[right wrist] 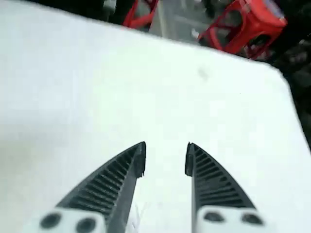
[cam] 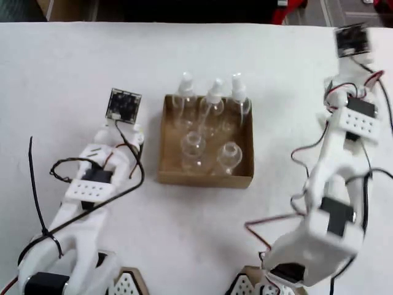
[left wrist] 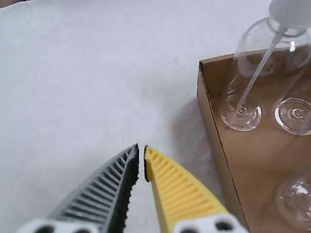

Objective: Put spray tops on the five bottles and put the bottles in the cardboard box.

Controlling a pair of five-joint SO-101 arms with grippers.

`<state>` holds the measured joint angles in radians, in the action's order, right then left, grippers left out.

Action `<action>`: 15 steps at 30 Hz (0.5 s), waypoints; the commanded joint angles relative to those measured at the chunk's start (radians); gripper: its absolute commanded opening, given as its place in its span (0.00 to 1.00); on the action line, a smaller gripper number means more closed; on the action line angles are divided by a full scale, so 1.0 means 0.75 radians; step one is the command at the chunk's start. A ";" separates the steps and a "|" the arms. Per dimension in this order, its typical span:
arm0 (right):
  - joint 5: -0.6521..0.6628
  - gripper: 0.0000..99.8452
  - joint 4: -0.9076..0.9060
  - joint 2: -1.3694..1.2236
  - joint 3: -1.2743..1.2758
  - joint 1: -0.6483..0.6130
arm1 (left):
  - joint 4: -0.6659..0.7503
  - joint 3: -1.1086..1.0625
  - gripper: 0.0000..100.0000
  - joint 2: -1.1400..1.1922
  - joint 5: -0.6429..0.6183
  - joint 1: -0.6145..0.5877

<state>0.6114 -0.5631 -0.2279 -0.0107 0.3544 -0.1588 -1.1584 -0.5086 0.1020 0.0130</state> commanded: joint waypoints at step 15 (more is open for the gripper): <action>0.192 0.12 -0.488 -0.889 -1.029 0.015 | 0.029 0.016 0.02 0.001 0.012 0.009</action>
<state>0.7465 -0.9114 -0.8677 -0.6521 0.3590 -0.1588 -1.1584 -0.5086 0.1020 0.0130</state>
